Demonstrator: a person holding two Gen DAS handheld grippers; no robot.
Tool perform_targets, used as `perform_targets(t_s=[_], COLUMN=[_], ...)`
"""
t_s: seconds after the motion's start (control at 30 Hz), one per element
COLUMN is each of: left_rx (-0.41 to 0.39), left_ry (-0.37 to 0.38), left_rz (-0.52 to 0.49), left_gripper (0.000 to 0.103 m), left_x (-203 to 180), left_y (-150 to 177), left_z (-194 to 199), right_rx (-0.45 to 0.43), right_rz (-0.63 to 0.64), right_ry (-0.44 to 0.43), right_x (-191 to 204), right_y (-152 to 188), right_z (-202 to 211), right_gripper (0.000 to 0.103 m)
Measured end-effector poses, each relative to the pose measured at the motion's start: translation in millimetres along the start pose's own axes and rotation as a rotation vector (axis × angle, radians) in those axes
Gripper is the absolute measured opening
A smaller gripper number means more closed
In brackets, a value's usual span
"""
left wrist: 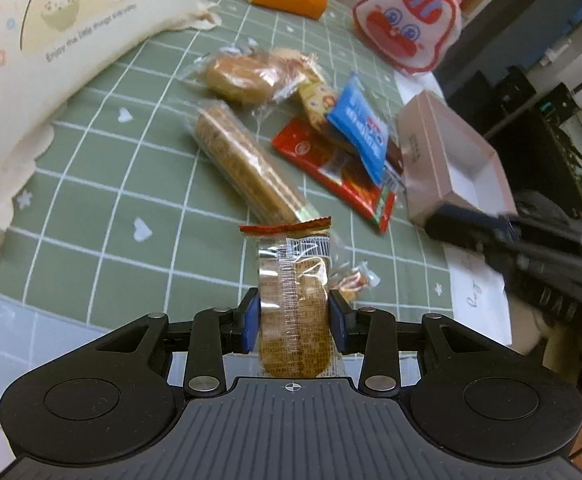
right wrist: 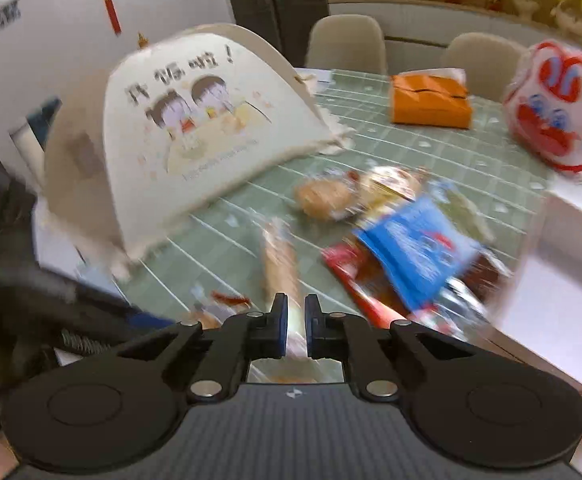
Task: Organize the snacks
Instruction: 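Grasp the long wafer stick with the right tool while left holds wafer bar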
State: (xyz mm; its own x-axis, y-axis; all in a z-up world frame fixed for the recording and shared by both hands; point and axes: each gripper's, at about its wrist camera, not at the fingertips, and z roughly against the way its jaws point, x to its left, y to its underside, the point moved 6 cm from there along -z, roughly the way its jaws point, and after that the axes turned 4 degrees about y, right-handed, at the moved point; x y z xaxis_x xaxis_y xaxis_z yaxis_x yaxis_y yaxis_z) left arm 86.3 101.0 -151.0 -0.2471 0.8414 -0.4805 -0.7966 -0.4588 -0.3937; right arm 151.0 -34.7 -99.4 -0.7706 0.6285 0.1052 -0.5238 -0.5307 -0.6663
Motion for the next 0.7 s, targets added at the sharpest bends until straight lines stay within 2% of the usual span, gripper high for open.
perform_targets(t_s=[0.07,0.13,0.2,0.33,0.47,0.57,0.7], left_rx=[-0.004,-0.010,-0.020,-0.039,-0.060,-0.068,-0.054], left_ry=[-0.018,-0.026,-0.038,-0.052,-0.081,-0.090,-0.076], left_rz=[0.027,0.045,0.057,0.108,0.166,0.188,0.187], left_gripper=[0.040,0.040,0.040,0.040,0.040,0.040,0.040], left_x=[3.8,8.7,15.6,37.0,61.3,73.1,75.4], left_y=[1.6,4.2,5.4,9.7,12.5,14.8,19.2], left_z=[0.7,5.3,10.5,23.0,33.7,38.8,38.6], right_rx=[0.017,0.048,0.039,-0.063,-0.072,0.028,0.109], right_rz=[0.031,0.012,0.016,0.085,0.122,0.129,0.111], right_ry=[0.067,0.081,0.087,0.068,0.039,0.042,0.083], right_x=[-1.4,-0.7,3.9,29.5,55.3,55.1,56.0], right_y=[13.6,23.9,29.7,16.3,-6.0,-19.0,-23.9], right_z=[1.0,-8.1,-16.1,-30.1,-68.5,-116.2,-159.6], right_gripper=[0.022,0.052,0.069,0.089,0.090,0.084,0.055])
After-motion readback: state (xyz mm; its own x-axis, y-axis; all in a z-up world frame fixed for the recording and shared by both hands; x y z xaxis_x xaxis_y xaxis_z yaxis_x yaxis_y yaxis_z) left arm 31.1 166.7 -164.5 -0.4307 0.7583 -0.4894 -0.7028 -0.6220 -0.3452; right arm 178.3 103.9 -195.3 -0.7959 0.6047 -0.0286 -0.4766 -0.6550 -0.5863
